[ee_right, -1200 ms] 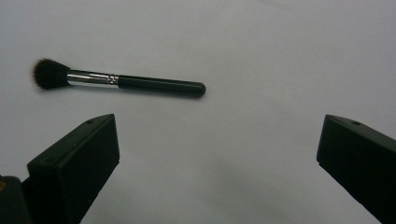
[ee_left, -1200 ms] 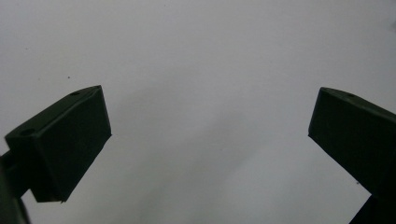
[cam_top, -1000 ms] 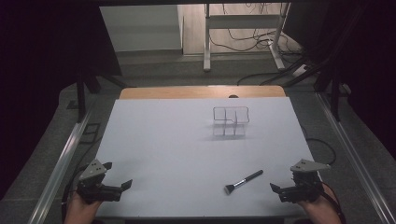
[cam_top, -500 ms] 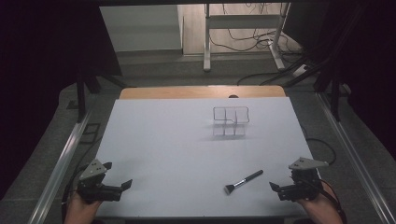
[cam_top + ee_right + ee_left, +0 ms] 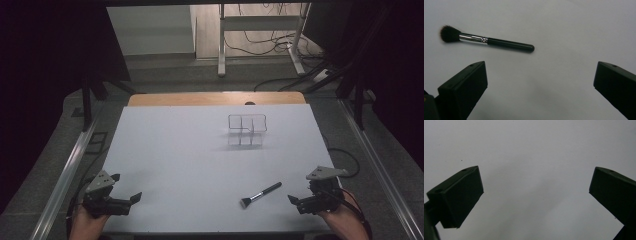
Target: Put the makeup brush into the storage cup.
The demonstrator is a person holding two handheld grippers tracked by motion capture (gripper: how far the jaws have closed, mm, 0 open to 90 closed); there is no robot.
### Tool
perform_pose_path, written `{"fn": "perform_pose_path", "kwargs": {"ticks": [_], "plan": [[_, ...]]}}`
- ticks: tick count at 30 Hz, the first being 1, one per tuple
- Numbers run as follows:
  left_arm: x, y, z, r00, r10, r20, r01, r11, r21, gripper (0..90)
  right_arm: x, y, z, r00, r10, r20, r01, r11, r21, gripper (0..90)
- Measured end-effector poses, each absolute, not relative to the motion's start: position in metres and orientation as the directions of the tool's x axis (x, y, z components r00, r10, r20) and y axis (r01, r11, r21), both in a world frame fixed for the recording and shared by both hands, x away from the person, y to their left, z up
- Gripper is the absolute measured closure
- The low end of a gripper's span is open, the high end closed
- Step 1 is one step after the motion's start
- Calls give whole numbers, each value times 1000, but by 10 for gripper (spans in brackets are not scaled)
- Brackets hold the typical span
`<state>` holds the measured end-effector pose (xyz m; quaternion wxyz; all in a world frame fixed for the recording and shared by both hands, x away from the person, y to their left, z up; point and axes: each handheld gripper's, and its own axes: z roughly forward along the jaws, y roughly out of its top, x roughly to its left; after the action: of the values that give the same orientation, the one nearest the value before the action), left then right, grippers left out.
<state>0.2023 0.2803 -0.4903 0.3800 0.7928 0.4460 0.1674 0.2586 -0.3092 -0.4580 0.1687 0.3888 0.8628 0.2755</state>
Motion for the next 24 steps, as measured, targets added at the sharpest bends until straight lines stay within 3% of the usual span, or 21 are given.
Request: {"fn": "perform_pose_path", "kwargs": {"ticks": [24], "plan": [[203,281,-491,545,835,-80,585,-309,750,0,272,-297,-455,-679,729,-92,590,616,522,0]]}}
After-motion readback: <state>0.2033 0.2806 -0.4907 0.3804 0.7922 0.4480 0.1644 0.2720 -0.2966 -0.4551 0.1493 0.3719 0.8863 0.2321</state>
